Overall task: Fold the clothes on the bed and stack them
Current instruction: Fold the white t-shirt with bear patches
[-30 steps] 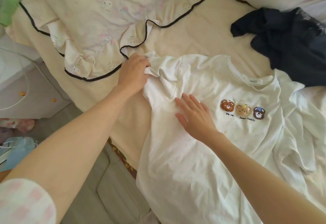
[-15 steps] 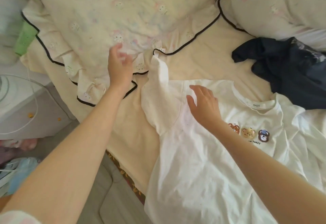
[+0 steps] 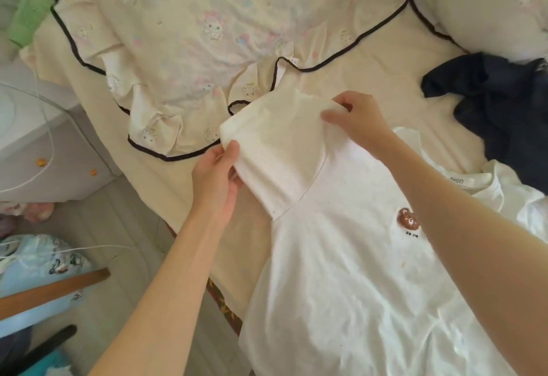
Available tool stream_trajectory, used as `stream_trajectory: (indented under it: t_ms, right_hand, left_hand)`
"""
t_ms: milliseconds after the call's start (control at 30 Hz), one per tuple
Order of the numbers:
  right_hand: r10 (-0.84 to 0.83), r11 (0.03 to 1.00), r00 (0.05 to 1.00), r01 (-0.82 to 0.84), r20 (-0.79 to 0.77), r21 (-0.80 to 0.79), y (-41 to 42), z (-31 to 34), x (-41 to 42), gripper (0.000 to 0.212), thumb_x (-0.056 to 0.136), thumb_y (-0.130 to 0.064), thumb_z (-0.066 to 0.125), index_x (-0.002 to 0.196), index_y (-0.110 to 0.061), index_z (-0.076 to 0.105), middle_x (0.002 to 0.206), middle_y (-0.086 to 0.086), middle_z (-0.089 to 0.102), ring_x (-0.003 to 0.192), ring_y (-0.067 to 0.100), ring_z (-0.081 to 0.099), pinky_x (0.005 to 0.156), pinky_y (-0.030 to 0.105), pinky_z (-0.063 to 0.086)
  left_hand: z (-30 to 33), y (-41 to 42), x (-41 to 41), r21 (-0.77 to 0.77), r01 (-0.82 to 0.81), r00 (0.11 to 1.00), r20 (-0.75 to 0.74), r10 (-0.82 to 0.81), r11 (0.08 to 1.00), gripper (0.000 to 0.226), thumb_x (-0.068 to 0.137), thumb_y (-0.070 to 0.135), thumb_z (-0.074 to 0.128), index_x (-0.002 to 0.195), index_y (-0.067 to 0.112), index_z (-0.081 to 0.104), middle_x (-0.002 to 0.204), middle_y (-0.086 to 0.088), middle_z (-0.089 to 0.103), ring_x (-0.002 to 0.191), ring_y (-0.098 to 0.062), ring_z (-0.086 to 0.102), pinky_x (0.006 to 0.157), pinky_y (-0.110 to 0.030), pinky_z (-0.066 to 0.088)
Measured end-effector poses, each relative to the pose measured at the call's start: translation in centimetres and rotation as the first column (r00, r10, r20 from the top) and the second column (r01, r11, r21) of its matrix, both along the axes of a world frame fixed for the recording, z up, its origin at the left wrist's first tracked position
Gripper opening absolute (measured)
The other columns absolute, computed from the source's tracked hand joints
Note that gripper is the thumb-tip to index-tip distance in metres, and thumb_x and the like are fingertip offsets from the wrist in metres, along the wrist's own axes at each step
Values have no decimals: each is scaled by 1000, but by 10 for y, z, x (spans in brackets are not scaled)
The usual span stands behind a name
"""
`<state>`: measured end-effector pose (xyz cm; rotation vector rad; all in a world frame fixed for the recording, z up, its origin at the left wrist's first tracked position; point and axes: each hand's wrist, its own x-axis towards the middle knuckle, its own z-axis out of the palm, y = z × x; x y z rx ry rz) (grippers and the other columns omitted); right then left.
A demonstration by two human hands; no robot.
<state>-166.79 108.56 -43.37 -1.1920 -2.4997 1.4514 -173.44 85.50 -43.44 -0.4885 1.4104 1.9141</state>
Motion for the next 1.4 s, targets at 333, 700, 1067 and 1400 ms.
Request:
stream_trajectory:
  t_ms: [333, 700, 1067, 1400]
  right_hand:
    - [79, 973, 911, -159, 405, 168, -11, -16, 7, 32, 93, -41, 45, 109, -19, 61, 105, 3, 60, 119, 27, 43, 100, 43, 30]
    - [288, 957, 933, -273, 214, -95, -44, 5, -53, 45, 83, -60, 57, 97, -17, 58, 91, -6, 55, 85, 12, 53, 84, 34, 42]
    - [-97, 916, 983, 27, -155, -400, -43, 44, -81, 14, 88, -10, 60, 76, -16, 63, 74, -4, 60, 64, 8, 56, 59, 19, 46]
    - [120, 939, 986, -151, 116, 308, -77, 10, -3, 45, 100, -29, 41, 143, -14, 38, 149, 6, 37, 140, 22, 28, 115, 43, 17]
  left_hand:
    - [-12, -37, -20, -11, 172, 979, 112, -170, 985, 12, 93, 20, 54, 102, 12, 57, 95, -3, 62, 74, -12, 58, 58, -22, 47]
    - [10, -28, -31, 0, 196, 951, 245, -190, 981, 31, 88, -2, 56, 118, 3, 58, 110, -12, 68, 98, -23, 67, 71, -31, 57]
    - [15, -48, -23, -523, 250, 883, -223, -414, 815, 15, 84, 13, 69, 96, 21, 67, 78, -4, 53, 79, -20, 52, 83, -38, 49]
    - [14, -54, 21, -851, -178, 418, -521, -745, 495, 41, 92, 9, 52, 131, 4, 43, 130, -15, 46, 124, -27, 39, 100, -36, 33]
